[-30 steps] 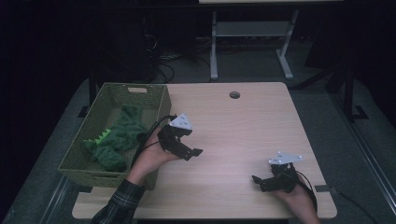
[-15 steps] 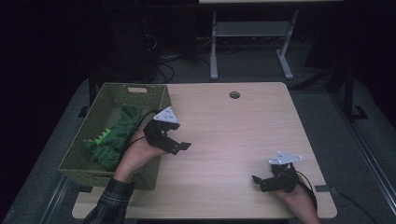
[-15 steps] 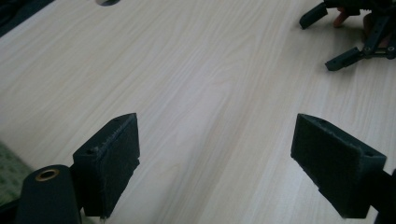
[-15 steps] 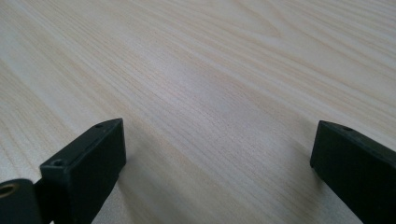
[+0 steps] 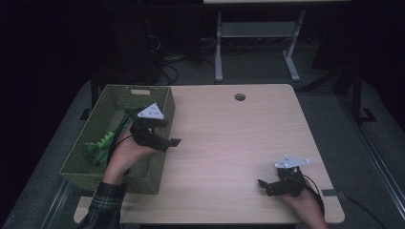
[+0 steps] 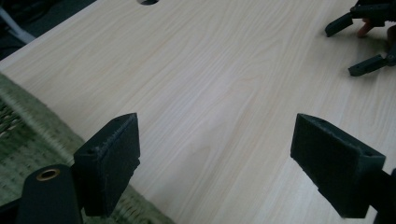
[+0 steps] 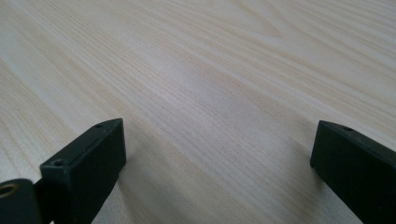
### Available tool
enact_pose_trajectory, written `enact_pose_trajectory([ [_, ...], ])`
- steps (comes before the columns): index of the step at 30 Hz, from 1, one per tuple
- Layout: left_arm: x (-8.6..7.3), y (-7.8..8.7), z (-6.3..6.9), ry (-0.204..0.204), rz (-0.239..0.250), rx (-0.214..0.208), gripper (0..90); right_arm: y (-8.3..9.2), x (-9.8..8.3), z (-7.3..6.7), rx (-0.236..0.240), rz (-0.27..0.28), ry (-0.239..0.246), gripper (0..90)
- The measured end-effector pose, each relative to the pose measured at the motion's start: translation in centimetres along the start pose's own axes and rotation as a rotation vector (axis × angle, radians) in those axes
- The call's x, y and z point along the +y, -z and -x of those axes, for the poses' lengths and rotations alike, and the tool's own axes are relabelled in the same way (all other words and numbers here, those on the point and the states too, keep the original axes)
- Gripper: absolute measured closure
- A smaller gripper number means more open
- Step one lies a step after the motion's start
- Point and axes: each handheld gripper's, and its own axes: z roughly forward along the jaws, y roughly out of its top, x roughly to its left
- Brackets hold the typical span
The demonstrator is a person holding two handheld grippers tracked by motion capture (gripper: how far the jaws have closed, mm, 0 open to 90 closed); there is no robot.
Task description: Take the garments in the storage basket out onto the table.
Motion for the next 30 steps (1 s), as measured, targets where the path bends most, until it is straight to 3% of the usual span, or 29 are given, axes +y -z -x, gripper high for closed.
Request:
enact_pose_trajectory([
  [8, -1.0, 1.0, -1.5, 0.04, 0.001, 0.04, 15.3, 0.0, 0.0, 0.0, 0.0, 0.0, -0.001, 3.3],
  [30, -4.1, 4.1, -4.8, 0.091, -0.013, 0.153, 23.2, 0.0, 0.0, 0.0, 0.0, -0.001, 0.001, 3.3],
])
